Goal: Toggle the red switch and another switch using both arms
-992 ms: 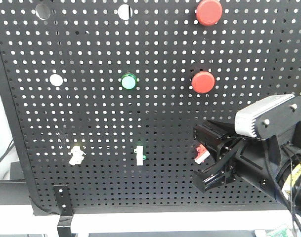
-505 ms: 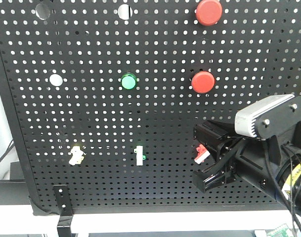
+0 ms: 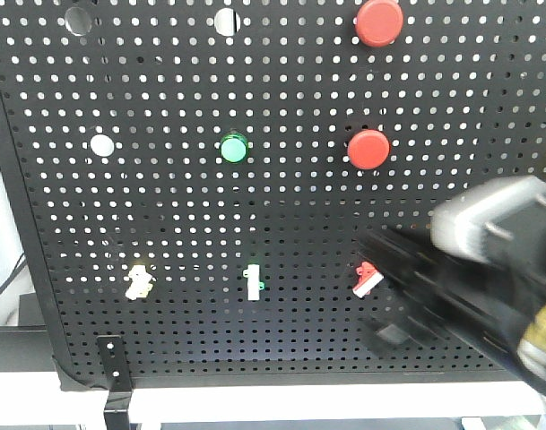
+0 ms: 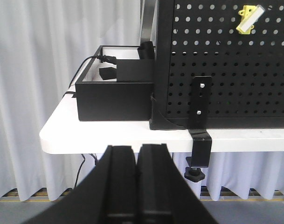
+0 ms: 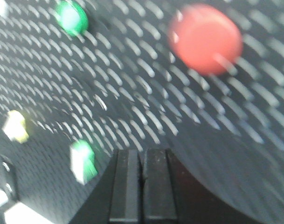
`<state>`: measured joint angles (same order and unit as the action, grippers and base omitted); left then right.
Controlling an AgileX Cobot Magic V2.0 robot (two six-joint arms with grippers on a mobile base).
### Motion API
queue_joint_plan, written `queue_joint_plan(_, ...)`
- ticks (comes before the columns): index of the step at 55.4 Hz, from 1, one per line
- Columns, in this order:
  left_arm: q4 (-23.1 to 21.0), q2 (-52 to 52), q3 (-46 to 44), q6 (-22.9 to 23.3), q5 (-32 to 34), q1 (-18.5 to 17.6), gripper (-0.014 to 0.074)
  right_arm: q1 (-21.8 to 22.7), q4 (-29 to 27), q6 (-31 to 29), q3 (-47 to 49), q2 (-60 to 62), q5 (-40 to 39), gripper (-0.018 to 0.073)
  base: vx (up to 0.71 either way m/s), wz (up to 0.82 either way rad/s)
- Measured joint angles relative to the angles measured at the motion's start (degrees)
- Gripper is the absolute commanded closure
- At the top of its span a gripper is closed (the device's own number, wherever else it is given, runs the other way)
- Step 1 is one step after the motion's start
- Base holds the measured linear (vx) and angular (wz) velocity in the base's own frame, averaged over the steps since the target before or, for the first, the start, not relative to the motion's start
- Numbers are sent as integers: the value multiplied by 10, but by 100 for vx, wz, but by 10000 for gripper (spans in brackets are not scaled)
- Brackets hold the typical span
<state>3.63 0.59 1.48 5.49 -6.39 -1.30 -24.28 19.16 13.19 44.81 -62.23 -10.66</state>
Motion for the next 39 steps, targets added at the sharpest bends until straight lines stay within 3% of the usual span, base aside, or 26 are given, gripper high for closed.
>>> queue_joint_plan(9,0,0,0,0,0,0,594,61,-61,-1,-118,148,12,566,0,0)
queue_joint_plan(23,0,0,0,0,0,0,594,180,-67,-1,-336,424,58,566,0,0)
queue_joint_plan(29,0,0,0,0,0,0,594,204,-67,-2,-408,516,100,566,0,0)
queue_joint_plan(39,0,0,0,0,0,0,594,207,-69,-2,-464,616,182,566,0,0)
